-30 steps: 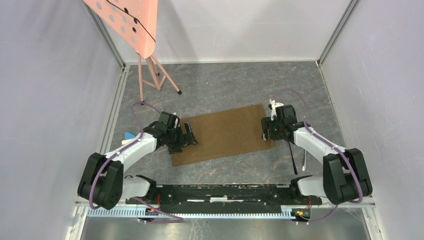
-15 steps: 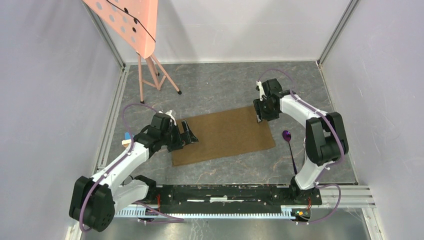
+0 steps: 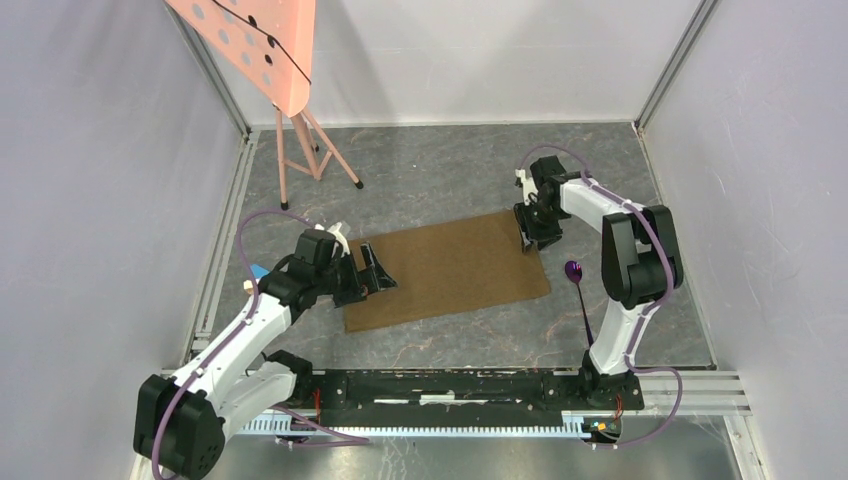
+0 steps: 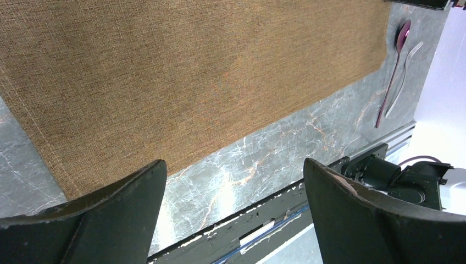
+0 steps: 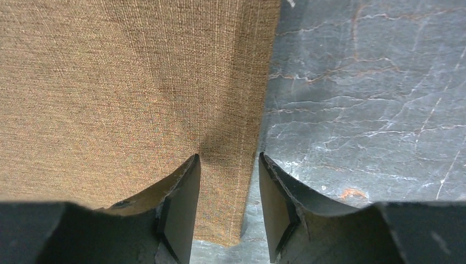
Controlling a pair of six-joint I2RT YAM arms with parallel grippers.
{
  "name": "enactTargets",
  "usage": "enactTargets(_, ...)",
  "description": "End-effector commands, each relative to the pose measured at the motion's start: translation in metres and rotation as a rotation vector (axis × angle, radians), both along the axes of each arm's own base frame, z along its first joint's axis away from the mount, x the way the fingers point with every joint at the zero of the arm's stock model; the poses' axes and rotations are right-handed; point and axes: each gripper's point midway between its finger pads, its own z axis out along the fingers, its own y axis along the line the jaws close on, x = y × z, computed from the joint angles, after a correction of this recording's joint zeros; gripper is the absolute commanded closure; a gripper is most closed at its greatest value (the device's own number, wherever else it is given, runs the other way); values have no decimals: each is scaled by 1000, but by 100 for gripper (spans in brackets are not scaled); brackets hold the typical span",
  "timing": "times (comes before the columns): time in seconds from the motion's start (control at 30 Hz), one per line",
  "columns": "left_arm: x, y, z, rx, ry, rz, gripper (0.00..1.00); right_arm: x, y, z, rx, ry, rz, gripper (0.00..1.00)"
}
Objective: Fold the napkin into a case and place the utensils inside
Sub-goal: Pick up the rectangle-folded napkin from the center of the board, then fold the rectangle-folded napkin at the center of the board.
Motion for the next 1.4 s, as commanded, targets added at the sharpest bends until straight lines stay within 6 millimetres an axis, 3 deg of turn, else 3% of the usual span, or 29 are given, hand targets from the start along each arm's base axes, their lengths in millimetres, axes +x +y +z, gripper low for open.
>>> enactTargets(0.0,6,-9,21,-40,-49,-38,0,-2,4,-1,5,16,30,50)
enactTargets(0.4,0,-6,32,-46,-73,-38,0,-17,4,-28,-45,99,46,48)
enactTargets(0.5,-1,-6,33,-47,-72,-37,0,-17,1,-39,-68,109,42,56)
enactTargets(0.7,-3,-4,35,-45,-72,-33,0,-11,7,-47,-91,66,64,87)
enactTargets(0.77,-3,-4,36,-48,-70,-33,0,-6,9,-44,-110,37,91,100)
enactTargets(0.87,-3,-5,37,-53,-68,-32,0,5,8,-29,-154,-27,96,100)
enactTargets(1.07,-3,-5,35,-58,-48,-16,0,27,-3,29,-256,-226,78,100)
enactTargets(1.37,-3,-7,39,-81,-56,-7,0,31,-22,53,-354,-284,55,100)
